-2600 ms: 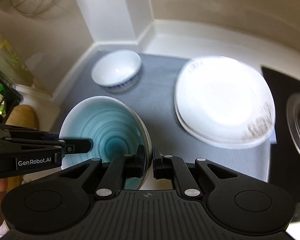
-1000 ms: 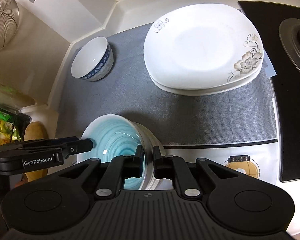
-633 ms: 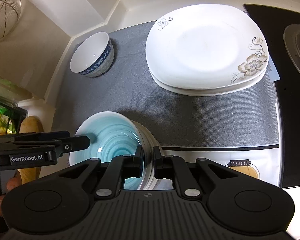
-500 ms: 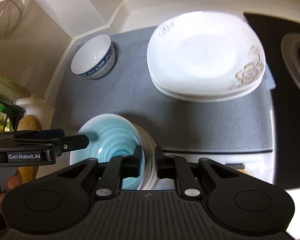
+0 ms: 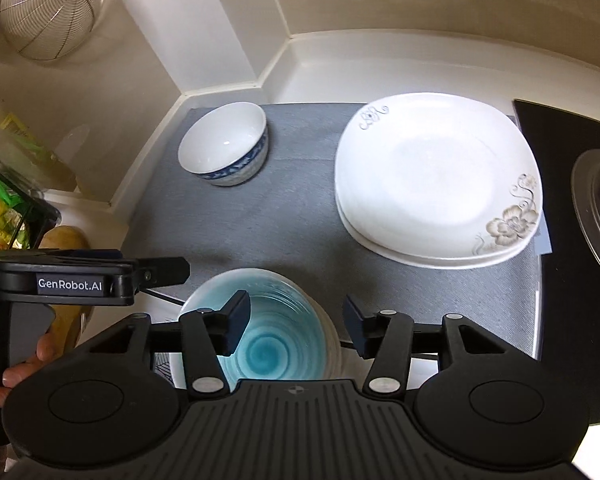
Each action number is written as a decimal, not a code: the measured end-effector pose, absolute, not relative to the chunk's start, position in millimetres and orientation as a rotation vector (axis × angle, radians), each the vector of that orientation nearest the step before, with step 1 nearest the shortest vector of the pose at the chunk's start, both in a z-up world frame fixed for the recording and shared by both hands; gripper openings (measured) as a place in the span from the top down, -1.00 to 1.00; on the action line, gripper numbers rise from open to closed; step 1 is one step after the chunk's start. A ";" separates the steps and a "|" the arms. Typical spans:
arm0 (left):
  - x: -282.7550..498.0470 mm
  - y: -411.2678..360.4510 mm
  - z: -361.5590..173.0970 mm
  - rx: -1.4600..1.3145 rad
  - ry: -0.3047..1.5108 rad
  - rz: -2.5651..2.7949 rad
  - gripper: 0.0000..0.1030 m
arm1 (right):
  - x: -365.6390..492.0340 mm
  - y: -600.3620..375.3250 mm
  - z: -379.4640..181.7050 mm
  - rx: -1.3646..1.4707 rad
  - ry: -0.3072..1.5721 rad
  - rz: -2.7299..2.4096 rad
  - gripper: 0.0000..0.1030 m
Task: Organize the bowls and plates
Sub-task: 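Lower the teal bowl into the white bowls and open both grippers, then withdraw both grippers and move them toward the blue-banded white bowl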
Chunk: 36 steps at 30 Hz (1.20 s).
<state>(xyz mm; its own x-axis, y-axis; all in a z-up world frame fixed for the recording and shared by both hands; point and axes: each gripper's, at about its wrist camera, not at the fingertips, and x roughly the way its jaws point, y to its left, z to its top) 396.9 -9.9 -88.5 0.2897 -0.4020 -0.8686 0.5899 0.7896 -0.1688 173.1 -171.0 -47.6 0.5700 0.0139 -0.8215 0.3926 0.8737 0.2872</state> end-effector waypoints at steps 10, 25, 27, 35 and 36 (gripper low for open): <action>405.1 -4.4 -89.6 0.181 1.095 -0.637 -0.99 | 187.0 -162.0 -38.8 0.432 0.933 -0.219 -0.15; 417.9 -4.2 -95.4 0.170 1.125 -0.596 -0.99 | 213.6 -165.1 -35.9 0.409 0.913 -0.222 -0.17; 420.6 -4.0 -96.9 0.167 1.130 -0.586 -0.99 | 218.8 -166.6 -36.4 0.404 0.911 -0.221 -0.17; 437.9 -3.5 -99.9 0.140 1.145 -0.531 -0.99 | 245.0 -169.3 -44.9 0.401 0.924 -0.198 -0.18; 441.4 -4.1 -100.1 0.131 1.146 -0.517 -0.99 | 247.8 -170.0 -46.0 0.402 0.923 -0.197 -0.18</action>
